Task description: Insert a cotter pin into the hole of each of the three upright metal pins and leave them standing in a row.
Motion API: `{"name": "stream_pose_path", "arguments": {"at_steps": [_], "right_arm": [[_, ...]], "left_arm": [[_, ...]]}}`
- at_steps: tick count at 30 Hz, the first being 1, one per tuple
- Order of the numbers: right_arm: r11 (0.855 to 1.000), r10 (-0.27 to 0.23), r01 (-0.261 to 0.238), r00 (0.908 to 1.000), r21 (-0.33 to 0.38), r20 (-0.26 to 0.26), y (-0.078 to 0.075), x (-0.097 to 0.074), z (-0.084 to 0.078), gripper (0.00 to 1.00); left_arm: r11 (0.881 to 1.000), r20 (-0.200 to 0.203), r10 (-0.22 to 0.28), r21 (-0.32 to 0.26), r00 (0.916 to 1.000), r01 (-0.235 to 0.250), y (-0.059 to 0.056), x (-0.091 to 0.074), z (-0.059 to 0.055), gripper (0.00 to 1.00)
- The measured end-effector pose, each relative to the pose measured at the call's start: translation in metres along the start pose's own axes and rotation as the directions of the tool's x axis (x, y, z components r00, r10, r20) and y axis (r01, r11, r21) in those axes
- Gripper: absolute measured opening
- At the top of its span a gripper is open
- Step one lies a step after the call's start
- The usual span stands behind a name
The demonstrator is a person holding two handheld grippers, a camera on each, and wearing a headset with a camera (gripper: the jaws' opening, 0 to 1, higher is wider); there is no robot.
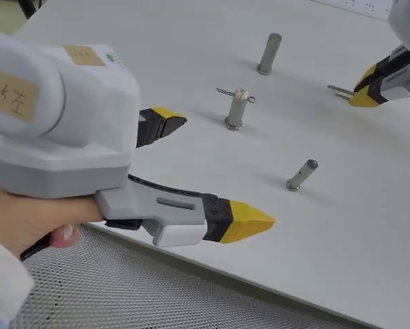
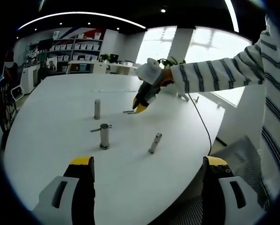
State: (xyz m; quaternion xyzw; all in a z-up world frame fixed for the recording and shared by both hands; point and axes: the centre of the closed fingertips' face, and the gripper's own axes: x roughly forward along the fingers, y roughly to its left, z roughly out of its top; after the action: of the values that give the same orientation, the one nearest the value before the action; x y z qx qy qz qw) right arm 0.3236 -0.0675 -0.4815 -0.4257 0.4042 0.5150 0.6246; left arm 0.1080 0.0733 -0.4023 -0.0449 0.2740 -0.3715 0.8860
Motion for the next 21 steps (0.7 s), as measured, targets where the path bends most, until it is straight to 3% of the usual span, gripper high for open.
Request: {"name": "stream_pose_path", "arguments": {"at_steps": [9,14,21], "right_arm": [[1.0,0.005,-0.004,0.9989,0.012,-0.047,0.0009,0.0072,-0.0097,0.06],[1.0,0.0,0.001,0.9989,0.019,-0.047,-0.0068,0.0073,-0.0092,0.07],[0.998,0.037,-0.035,0.9984,0.056,-0.042,-0.0028,0.0075,-0.0096,0.01]], "left_arm": [[1.0,0.008,0.01,-0.026,0.9999,-0.01,-0.001,0.0007,0.0012,0.94],[1.0,0.004,0.014,-0.027,0.9999,-0.014,-0.0004,0.0021,0.0014,0.93],[1.0,-0.008,0.013,-0.026,0.9999,-0.013,0.0,0.0039,-0.0005,0.93]]}}
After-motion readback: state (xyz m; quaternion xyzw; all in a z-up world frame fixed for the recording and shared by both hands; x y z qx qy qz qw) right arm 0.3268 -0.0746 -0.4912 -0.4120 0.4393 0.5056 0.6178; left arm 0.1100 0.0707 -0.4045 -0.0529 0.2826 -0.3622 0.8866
